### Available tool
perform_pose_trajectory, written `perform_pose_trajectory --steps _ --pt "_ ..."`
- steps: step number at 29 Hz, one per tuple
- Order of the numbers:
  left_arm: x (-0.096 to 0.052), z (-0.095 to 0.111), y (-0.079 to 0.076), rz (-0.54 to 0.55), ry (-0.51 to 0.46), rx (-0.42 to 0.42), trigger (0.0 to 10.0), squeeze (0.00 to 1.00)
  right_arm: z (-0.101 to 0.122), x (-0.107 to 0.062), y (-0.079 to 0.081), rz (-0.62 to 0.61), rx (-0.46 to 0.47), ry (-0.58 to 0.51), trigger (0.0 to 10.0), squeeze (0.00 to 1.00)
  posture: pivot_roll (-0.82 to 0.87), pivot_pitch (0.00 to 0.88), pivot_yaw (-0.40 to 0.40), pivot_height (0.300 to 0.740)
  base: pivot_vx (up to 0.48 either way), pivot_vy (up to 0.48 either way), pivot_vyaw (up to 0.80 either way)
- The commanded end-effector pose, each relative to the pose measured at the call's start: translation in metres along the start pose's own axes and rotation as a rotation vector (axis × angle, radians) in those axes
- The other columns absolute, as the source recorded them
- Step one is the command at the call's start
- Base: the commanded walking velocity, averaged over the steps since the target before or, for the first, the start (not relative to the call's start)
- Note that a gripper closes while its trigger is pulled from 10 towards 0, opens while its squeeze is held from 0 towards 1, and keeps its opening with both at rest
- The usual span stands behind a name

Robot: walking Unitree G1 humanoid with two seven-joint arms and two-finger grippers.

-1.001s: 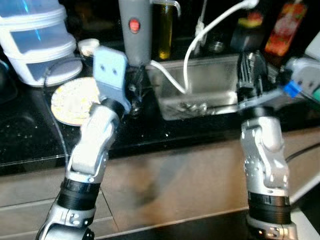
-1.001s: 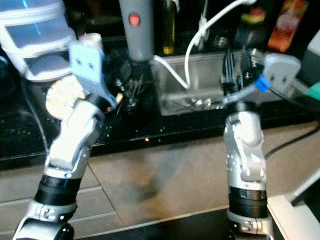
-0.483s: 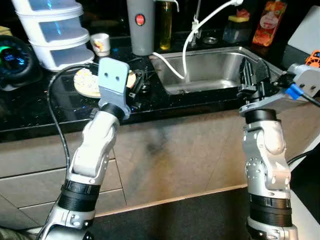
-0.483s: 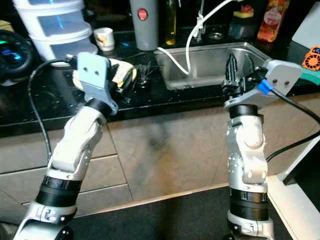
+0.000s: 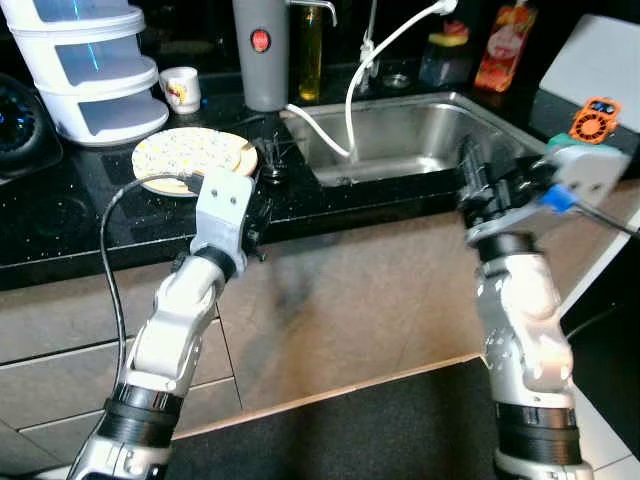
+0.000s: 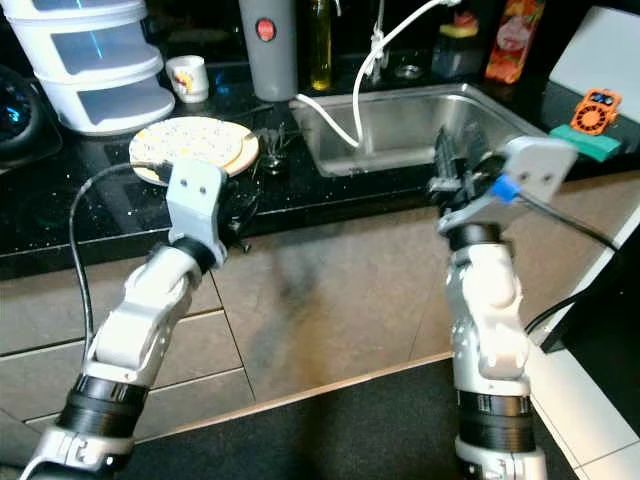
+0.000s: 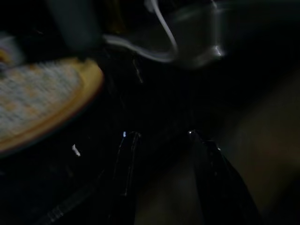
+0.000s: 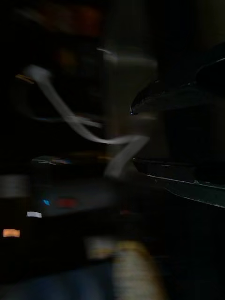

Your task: Kitchen organization

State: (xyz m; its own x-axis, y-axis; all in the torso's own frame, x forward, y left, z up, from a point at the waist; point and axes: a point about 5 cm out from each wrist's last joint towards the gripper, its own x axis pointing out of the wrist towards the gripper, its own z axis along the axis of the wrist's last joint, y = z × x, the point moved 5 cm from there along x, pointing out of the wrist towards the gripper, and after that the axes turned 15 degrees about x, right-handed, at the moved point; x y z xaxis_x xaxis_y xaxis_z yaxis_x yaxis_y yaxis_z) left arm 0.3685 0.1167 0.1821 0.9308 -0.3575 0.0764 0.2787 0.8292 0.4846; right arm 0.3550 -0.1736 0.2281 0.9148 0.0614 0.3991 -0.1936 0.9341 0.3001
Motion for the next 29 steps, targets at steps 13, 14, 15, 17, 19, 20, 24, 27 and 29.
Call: perform_pose_trajectory --steps 13,14,15,17,19,20,24,27,29 --pt "-0.141 -0.131 -0.052 -0.373 0.429 -0.257 10.0 0.0 -0.178 -0.187 -0.066 -0.149 0.036 0.795 10.0 0.0 0.05 0.057 0.012 0.74 0.0 0.0 0.0" --pt "-0.141 -0.131 -0.052 -0.373 0.429 -0.257 10.0 0.0 -0.178 -0.187 -0.066 -0.149 0.036 0.795 10.0 0.0 0.05 0.057 0.012 0.74 0.0 0.0 0.0" --pt "-0.149 -0.154 -0.05 -0.324 0.509 -0.236 10.0 0.0 -0.192 -0.207 -0.07 -0.174 0.039 0.869 10.0 0.0 0.04 0.056 0.014 0.74 0.0 0.0 0.0" --pt "-0.159 -0.201 -0.053 -0.236 0.679 -0.158 10.0 0.0 -0.217 -0.24 -0.081 -0.251 -0.005 1.018 10.0 0.0 0.05 0.049 0.012 0.74 0.0 0.0 0.0" --pt "-0.169 -0.223 -0.059 -0.206 0.775 -0.129 10.0 0.0 -0.228 -0.259 -0.085 -0.307 -0.018 1.104 10.0 0.0 0.04 0.044 0.008 0.74 0.0 0.0 0.0" --pt "-0.176 -0.235 -0.062 -0.191 0.835 -0.111 10.0 0.0 -0.234 -0.272 -0.087 -0.343 -0.028 1.158 10.0 0.0 0.04 0.042 0.006 0.74 0.0 0.0 0.0" --pt "-0.189 -0.253 -0.074 -0.164 0.956 -0.141 10.0 0.0 -0.241 -0.302 -0.094 -0.394 -0.112 1.298 10.0 0.0 0.03 0.04 -0.007 0.74 0.0 0.0 0.0" --pt "-0.19 -0.255 -0.075 -0.165 0.973 -0.146 10.0 0.0 -0.241 -0.304 -0.095 -0.389 -0.139 1.315 10.0 0.0 0.03 0.041 -0.009 0.74 0.0 0.0 0.0" --pt "-0.19 -0.258 -0.071 -0.16 1.001 -0.112 10.0 0.0 -0.241 -0.295 -0.095 -0.358 -0.164 1.295 10.0 0.0 0.04 0.042 -0.017 0.74 0.0 0.0 0.0"
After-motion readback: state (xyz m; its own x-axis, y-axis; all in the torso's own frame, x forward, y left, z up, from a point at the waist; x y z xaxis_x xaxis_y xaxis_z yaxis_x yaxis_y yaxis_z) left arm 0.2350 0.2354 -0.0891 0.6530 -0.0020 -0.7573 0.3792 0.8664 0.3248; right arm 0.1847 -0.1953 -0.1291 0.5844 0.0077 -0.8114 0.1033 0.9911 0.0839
